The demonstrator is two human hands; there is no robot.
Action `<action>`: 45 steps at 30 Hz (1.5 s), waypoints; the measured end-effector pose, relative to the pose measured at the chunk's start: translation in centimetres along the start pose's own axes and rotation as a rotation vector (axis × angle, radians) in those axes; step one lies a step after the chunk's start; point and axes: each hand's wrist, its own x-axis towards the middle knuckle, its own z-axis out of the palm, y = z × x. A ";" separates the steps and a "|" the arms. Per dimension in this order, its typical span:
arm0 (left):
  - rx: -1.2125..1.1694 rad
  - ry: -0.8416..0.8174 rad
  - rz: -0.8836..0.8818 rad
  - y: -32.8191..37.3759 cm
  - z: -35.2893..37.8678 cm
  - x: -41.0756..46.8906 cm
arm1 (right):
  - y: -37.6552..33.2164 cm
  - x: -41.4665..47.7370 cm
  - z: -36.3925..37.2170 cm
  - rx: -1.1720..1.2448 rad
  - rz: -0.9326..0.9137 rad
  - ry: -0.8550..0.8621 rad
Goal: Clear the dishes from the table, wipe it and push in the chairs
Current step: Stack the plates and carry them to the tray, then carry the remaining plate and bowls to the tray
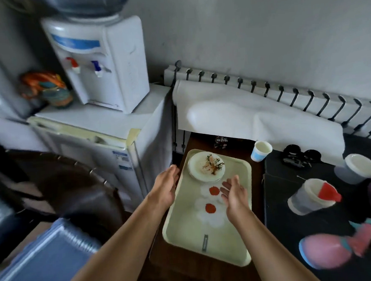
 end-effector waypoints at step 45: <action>-0.686 0.784 0.540 -18.5 -49.9 -46.2 | 34.4 -49.0 16.3 -0.621 0.024 -1.083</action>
